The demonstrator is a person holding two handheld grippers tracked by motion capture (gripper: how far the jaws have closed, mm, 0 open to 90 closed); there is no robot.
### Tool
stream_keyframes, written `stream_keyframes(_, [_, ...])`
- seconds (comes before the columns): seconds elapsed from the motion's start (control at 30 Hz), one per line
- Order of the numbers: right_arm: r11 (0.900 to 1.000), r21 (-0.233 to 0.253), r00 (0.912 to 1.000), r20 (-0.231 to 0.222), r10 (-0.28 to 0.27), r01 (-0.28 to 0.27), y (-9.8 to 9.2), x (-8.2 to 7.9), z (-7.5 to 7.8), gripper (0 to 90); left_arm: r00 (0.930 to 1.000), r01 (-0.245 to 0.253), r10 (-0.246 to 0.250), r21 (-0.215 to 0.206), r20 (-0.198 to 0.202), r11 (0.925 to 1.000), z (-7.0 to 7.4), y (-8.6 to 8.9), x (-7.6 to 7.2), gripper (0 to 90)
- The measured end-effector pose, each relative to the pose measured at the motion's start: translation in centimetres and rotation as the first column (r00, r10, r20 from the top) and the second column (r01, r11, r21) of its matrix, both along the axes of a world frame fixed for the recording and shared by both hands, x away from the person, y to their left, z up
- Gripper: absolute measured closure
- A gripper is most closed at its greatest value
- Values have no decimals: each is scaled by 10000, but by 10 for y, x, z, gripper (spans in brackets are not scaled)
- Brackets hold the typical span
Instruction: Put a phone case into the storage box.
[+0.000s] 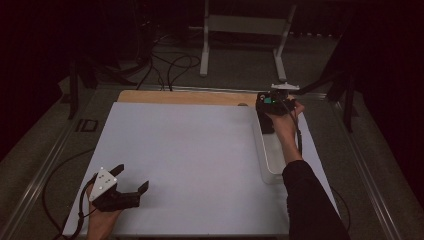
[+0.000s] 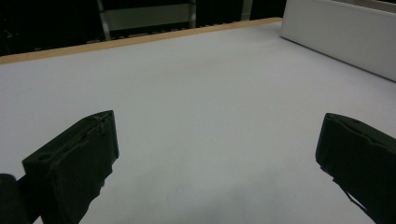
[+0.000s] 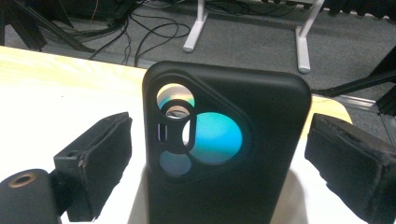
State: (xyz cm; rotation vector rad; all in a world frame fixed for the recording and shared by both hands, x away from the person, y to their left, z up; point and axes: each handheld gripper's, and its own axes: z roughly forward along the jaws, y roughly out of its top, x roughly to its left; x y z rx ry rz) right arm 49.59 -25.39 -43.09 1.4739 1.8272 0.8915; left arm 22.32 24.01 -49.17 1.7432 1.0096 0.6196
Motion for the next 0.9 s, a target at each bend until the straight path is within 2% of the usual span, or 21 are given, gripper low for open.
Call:
stream_keyframes(0.13, [10000, 97, 10000, 61, -14, 14, -2, -3, 4, 75, 10000, 3, -3, 0, 15, 10000, 0, 0, 0, 0])
stream_keyframes(0.33, [9991, 207, 9993, 62, 361, -362, -3, -13, 11, 76, 10000, 13, -13, 12, -13, 10000, 0, -1, 0, 0])
stream_keyframes(0.37, [9969, 530, 9983, -35, 576, -573, -6, -17, 13, 76, 10000, 22, -22, 17, -17, 10000, 0, -1, 0, 0])
stream_keyframes(0.4, [9969, 530, 9983, -35, 576, -573, -6, -17, 13, 76, 10000, 22, -22, 17, -17, 10000, 0, -1, 0, 0])
stream_keyframes(0.43, [9939, 849, 9975, -18, 707, -703, -8, -22, 15, 76, 10000, 32, -32, 30, -26, 10000, 0, -2, 0, 0])
stream_keyframes(0.6, [9898, 944, 9942, 44, 1071, -1070, -10, -34, 19, 76, 10000, 65, -65, 62, -41, 10000, 0, -2, 1, 0])
stream_keyframes(0.63, [9869, 920, 9912, 132, 1320, -1327, -8, -42, 21, 80, 10000, 71, -71, 44, -45, 10000, 0, -2, 1, 0])
stream_keyframes(0.7, [9858, 900, 9899, 161, 1409, -1418, -7, -45, 22, 80, 10000, 66, -65, 50, -56, 10000, 0, -3, 1, 0])
stream_keyframes(0.8, [9752, 901, 9792, 350, 1997, -2021, -1, -64, 25, 80, 10000, 50, -49, 61, -53, 10000, 0, -2, 0, 0])
stream_keyframes(0.83, [9752, 901, 9792, 350, 1997, -2021, -1, -64, 25, 80, 10000, 50, -49, 61, -53, 10000, 0, -2, 0, 0])
stream_keyframes(0.87, [9693, 774, 9722, 369, 2311, -2334, 2, -74, 26, 80, 10000, 46, -45, 57, -58, 10000, 0, -2, 1, 0])
stream_keyframes(0.9, [9693, 774, 9722, 369, 2311, -2334, 2, -74, 26, 80, 10000, 46, -45, 57, -58, 10000, 0, -2, 1, 0])
